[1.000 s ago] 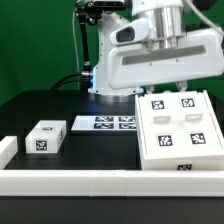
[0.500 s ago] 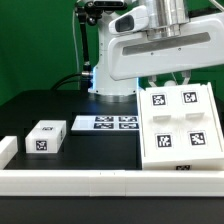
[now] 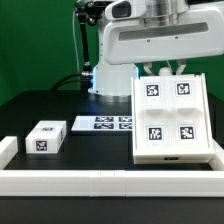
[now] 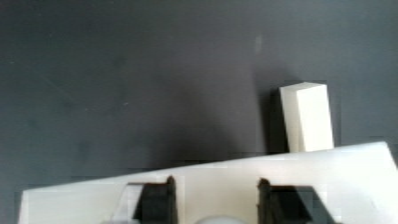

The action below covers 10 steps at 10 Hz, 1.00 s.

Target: Assemble cabinet

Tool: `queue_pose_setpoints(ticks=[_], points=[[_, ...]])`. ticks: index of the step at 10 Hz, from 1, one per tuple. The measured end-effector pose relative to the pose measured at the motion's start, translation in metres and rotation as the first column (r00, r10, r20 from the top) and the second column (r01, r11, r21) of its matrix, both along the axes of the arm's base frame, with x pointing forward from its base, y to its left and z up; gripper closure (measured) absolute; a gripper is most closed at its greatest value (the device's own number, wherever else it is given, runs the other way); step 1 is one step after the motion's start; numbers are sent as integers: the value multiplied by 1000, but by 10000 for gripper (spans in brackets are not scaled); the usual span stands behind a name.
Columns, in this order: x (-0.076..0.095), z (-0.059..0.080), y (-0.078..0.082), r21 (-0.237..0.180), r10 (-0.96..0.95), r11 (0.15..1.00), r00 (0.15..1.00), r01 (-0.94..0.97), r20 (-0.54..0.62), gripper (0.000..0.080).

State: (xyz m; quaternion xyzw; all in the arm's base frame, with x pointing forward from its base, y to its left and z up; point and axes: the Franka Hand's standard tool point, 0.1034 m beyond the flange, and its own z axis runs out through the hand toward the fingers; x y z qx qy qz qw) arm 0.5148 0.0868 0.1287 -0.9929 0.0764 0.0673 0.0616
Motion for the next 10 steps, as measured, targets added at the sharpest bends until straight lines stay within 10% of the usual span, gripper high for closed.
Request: queue_pose_setpoints(ticks=[10], points=[[5,5,7,-21,-25,1000,985,22,-171,584]])
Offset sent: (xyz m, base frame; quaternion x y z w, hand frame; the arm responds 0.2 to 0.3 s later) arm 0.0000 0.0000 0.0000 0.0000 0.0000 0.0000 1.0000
